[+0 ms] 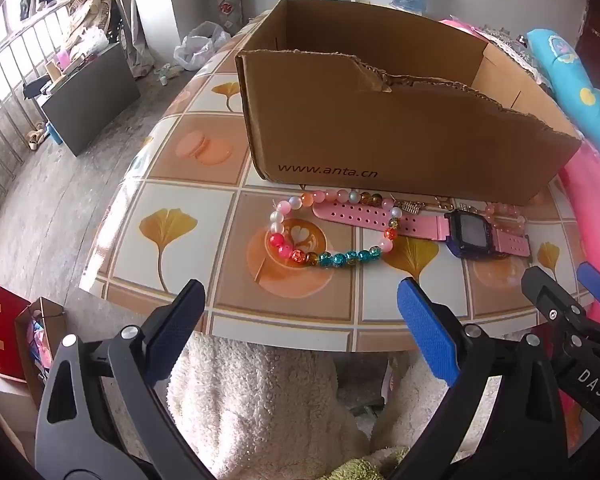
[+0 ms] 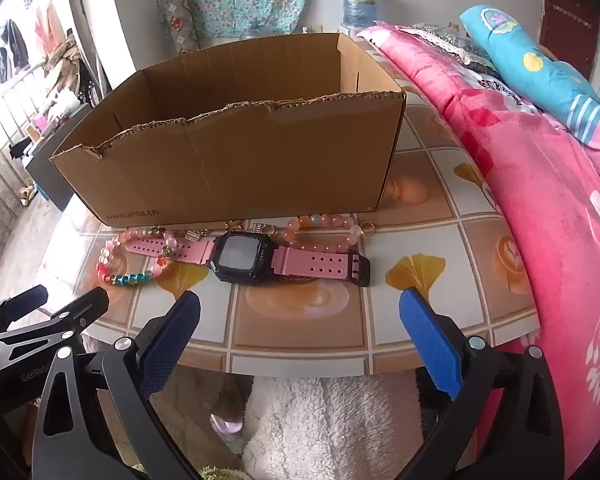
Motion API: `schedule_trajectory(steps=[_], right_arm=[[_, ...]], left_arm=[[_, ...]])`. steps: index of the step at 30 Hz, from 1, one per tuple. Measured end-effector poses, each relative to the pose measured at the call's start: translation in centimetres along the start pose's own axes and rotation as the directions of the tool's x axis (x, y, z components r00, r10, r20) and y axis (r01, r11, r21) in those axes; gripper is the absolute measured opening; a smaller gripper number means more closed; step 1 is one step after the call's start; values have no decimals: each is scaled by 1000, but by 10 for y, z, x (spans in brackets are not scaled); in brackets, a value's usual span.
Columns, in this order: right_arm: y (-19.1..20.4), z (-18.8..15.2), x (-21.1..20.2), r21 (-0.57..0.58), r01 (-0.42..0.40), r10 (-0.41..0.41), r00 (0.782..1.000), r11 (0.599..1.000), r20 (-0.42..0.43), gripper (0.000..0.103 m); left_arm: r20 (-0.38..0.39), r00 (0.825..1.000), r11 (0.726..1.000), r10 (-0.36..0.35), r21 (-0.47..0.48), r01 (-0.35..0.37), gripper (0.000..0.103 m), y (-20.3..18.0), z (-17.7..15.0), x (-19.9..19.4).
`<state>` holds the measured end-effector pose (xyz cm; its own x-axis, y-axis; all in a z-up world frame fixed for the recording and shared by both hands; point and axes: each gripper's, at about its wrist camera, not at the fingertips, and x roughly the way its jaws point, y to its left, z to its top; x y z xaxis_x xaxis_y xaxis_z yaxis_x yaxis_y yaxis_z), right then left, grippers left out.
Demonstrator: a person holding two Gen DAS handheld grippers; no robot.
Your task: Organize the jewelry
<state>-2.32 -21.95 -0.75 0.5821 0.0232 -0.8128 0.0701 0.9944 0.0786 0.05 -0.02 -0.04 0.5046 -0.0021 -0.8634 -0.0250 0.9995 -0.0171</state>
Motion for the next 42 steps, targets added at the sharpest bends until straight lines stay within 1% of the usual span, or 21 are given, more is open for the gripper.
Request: schedule_trajectory(steps=[8, 9, 12, 18, 42], right_arm=[[0, 2, -3, -21, 4, -4, 1000, 1000, -13, 97], [7, -3, -4, -22, 14, -14, 1000, 1000, -2, 97], [1, 1, -2, -28, 15, -15, 1000, 1000, -7, 97], [4, -2, 0, -33, 17, -17, 1000, 999, -11, 97], [4, -2, -3, -34, 25, -25, 1000, 999, -1, 97]], left_arm=[[4, 1000, 1000, 5, 11, -5, 93, -2, 5, 1], [9, 1000, 1000, 5, 4, -5, 93, 1, 3, -3], [13, 1000, 1000, 8, 4, -8, 93, 1, 2, -3], [19, 1000, 1000, 12, 3, -12, 93, -2, 0, -5], [24, 1000, 1000, 15, 1, -16, 93, 1, -1, -3]])
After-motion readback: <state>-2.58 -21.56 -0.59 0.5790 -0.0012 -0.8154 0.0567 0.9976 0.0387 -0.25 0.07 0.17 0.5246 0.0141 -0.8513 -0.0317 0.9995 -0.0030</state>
